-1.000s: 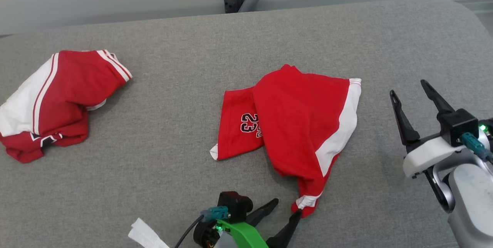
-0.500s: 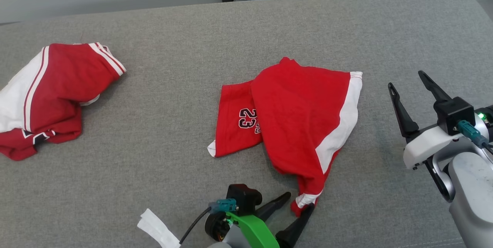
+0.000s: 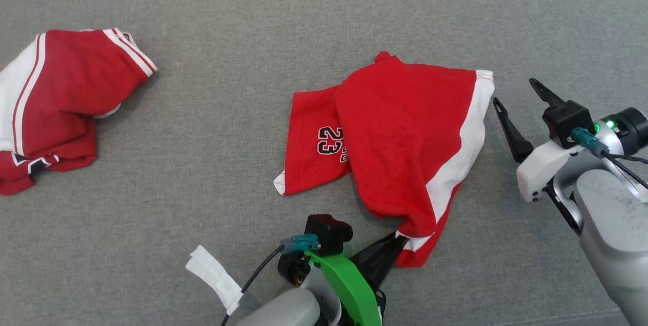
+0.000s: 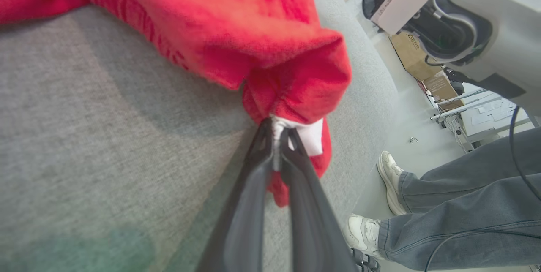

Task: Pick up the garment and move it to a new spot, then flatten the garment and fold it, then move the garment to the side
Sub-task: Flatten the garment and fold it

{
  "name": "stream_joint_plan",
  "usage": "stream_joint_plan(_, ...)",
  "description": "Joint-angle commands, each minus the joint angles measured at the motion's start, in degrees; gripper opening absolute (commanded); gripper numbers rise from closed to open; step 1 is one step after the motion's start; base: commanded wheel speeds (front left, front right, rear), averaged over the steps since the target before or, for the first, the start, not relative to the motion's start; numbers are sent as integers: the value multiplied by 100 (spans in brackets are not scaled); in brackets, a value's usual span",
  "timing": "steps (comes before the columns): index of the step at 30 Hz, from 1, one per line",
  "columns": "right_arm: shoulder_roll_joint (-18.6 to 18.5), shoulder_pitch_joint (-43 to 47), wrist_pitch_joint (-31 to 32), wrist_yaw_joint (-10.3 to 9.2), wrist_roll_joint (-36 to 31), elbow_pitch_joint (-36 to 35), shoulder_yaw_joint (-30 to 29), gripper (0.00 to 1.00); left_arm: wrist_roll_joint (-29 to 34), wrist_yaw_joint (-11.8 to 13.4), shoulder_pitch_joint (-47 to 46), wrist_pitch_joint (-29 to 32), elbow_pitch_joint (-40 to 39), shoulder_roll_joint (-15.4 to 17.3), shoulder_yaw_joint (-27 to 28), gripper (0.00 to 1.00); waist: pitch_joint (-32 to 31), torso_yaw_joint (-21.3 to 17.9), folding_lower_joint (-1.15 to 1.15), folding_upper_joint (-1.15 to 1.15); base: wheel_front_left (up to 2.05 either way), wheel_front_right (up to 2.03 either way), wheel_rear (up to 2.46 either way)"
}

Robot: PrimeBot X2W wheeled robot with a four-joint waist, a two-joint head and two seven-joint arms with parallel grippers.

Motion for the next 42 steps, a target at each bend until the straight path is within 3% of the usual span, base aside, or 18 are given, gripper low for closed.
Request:
stream_joint_plan(1,34,-276,-17,-8,63,234,161,100,-25,-20,-208,-87,88,39,-36,0,314,180,0,64,0,0,0)
stream_joint_plan(11,83,-899,-18,-8,282,1104,440,100,-224,-3,-454,-282,127,183,-282,0,537,434,0,64,0,0,0)
stream_joint_plan(27,-156,-1041,-16,-8,670,1326,719,100,-337,9,-376,-451,82,455,-242,0,505,528,0,64,0,0,0)
stream_joint_plan(40,-263,-1116,-1,-5,1345,1583,1343,100,-398,15,-344,-479,175,585,-51,0,530,622,0,64,0,0,0)
stream_joint_plan(42,-269,-1122,16,-4,1501,1681,1486,88,-400,16,-333,-482,186,604,1,0,526,641,0,64,0,0,0)
